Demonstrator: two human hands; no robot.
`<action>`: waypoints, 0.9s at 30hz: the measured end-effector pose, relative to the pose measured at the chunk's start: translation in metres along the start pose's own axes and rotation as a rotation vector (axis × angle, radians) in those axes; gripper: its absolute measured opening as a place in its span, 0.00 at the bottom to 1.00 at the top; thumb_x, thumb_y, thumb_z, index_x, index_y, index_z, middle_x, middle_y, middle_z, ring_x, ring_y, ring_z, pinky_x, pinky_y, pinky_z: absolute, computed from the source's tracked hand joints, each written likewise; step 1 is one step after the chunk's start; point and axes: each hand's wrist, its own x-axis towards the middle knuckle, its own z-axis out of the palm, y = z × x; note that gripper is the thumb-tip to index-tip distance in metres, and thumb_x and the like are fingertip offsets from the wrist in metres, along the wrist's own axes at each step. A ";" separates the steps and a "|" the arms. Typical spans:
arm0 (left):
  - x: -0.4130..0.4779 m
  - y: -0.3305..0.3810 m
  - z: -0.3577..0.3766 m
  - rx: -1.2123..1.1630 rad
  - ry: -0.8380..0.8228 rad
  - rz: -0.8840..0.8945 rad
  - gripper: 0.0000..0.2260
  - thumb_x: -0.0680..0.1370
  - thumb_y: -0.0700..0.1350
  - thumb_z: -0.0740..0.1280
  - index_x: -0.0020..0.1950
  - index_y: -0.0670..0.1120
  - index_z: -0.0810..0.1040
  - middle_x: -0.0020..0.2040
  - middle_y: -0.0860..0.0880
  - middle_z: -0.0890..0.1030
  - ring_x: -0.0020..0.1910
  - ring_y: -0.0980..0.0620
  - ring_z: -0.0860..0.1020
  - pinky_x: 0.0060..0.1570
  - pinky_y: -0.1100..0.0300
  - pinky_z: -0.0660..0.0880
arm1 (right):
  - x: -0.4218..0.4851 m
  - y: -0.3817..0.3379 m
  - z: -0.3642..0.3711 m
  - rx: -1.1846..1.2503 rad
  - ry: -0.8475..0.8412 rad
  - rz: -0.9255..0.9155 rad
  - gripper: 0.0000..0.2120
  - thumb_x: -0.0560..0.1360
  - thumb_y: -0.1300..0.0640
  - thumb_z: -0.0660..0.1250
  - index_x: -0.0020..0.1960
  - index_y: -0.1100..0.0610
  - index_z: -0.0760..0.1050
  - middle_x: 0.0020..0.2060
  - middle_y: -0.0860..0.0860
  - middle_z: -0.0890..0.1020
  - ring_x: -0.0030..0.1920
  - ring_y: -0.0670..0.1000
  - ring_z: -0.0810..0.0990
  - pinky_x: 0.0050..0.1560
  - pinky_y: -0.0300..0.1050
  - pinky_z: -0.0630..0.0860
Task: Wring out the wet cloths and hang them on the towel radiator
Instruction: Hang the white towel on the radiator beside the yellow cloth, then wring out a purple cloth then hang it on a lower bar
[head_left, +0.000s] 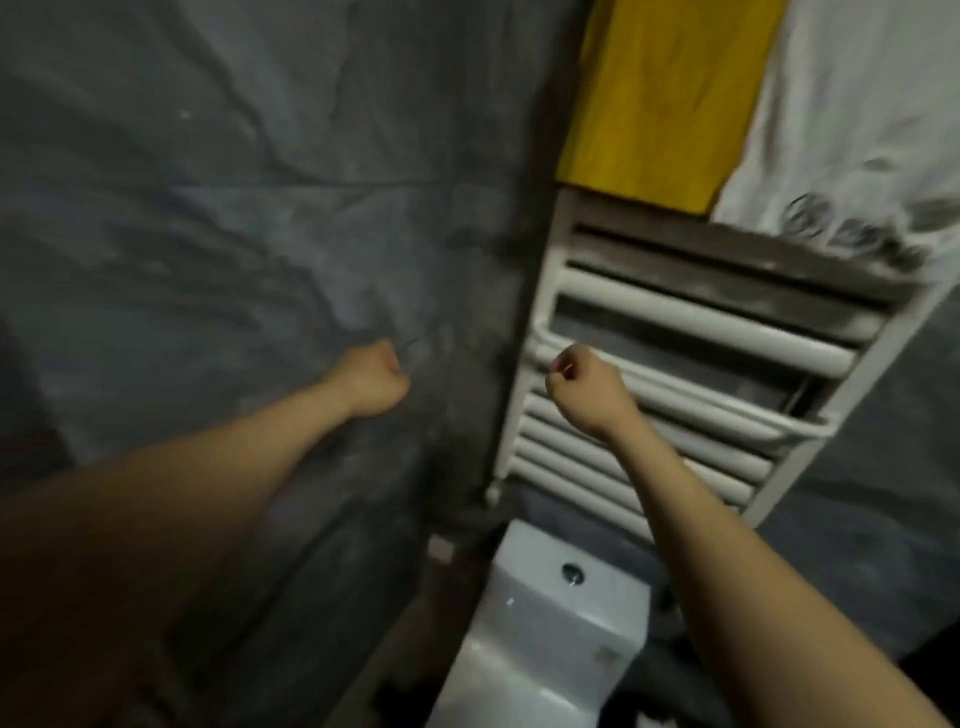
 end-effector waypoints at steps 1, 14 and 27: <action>-0.024 -0.034 -0.010 -0.003 -0.001 -0.066 0.09 0.79 0.44 0.63 0.53 0.39 0.76 0.52 0.40 0.80 0.53 0.43 0.79 0.47 0.56 0.70 | -0.008 -0.024 0.034 0.022 -0.053 -0.052 0.06 0.76 0.58 0.64 0.49 0.58 0.77 0.43 0.57 0.83 0.48 0.58 0.80 0.44 0.45 0.70; -0.165 -0.218 -0.083 -0.290 -0.018 -0.180 0.04 0.77 0.41 0.62 0.48 0.44 0.76 0.40 0.45 0.83 0.32 0.51 0.79 0.34 0.60 0.76 | -0.091 -0.236 0.197 0.139 -0.306 -0.323 0.11 0.78 0.53 0.63 0.38 0.55 0.72 0.33 0.50 0.77 0.37 0.52 0.75 0.39 0.43 0.67; -0.320 -0.462 -0.151 -0.199 0.063 -0.742 0.09 0.78 0.46 0.65 0.56 0.43 0.78 0.52 0.43 0.82 0.53 0.42 0.80 0.48 0.57 0.72 | -0.194 -0.412 0.373 0.115 -0.825 -0.522 0.12 0.77 0.53 0.64 0.41 0.58 0.79 0.36 0.53 0.83 0.36 0.47 0.79 0.42 0.46 0.75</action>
